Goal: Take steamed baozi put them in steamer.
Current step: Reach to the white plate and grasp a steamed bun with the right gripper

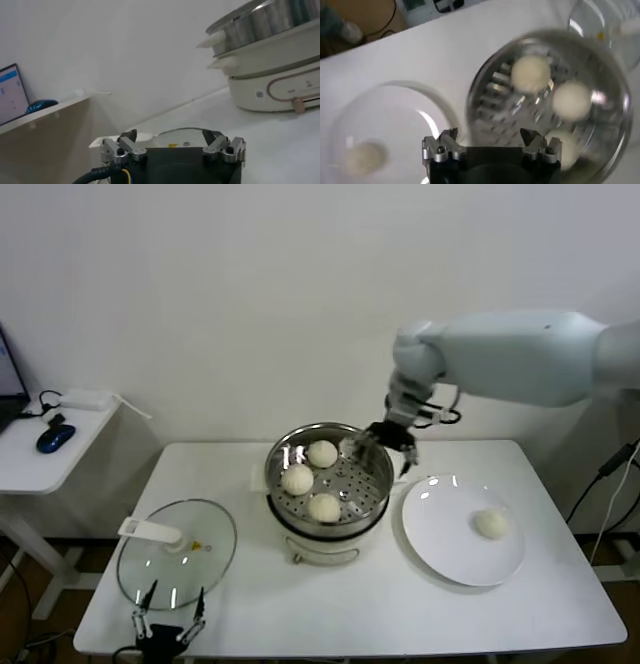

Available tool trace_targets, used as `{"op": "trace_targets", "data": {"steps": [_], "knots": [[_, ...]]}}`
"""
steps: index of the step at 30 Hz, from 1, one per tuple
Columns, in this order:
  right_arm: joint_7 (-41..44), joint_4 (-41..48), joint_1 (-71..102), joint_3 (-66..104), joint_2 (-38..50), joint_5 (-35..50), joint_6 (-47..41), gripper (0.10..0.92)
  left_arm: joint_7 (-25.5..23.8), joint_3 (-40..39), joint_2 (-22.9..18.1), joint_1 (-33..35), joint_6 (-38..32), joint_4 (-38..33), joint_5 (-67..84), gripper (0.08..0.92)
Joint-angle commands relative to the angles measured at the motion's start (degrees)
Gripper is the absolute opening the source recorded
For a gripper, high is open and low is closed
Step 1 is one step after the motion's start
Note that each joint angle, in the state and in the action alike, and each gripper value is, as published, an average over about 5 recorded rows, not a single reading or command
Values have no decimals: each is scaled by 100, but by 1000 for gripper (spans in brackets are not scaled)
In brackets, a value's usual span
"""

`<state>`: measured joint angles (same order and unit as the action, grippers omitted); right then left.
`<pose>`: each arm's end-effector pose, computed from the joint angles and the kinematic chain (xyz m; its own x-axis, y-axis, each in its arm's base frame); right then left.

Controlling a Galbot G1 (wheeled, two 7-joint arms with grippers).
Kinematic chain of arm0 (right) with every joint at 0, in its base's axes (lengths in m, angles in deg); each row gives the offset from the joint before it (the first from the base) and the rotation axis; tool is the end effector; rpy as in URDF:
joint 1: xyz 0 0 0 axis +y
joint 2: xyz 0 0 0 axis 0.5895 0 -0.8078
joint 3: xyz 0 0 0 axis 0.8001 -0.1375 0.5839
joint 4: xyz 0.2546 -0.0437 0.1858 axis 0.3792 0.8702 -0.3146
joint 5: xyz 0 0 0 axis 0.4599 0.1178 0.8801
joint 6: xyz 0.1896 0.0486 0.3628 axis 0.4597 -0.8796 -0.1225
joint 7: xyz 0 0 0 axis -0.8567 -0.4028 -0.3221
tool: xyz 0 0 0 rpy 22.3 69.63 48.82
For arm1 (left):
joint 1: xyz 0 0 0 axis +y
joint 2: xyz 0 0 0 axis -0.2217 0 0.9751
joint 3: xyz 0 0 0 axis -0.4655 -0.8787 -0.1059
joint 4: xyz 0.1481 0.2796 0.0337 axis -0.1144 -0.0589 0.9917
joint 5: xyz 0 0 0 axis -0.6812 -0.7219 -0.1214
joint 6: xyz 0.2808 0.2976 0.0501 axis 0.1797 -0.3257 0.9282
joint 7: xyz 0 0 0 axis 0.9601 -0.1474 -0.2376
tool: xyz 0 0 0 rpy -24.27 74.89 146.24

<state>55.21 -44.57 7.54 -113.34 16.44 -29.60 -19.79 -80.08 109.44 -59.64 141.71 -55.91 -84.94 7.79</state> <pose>0.5805 0.0473 -0.0398 -0.0482 -0.1148 0.9922 -0.5291 -0.8396 -0.1229 0.1566 0.0947 -0.4368 -0.9954 -0.0354 0.0894 0.0016 0.9233 0.3841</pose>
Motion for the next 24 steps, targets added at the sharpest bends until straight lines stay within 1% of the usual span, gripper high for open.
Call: {"op": "trace_targets", "data": {"steps": [1,3,5,11,17,24], "knots": [[50,-701,-979,-1435,1541,1125,-3111,823,-5,-63,10,-21,-1,22,-35,823],[-67,-793,-765,-1321,1850,1089,-3498,823,-7,-75,12,-23,3,23,-40,823],[-129,-858,-497,-1171,2119,994,-3696,823,-5,-72,16,-23,1,31,-41,823],[-228,-735,689,-363,2807,301,-3826,823,7,-39,33,-15,-8,74,-34,823],[-241,-109,1887,587,3125,-526,-3739,823,4,-21,34,-65,12,110,-42,823],[-111,713,2849,1497,3054,-1111,-3452,823,10,-43,-6,-66,-12,192,-110,823]]}}
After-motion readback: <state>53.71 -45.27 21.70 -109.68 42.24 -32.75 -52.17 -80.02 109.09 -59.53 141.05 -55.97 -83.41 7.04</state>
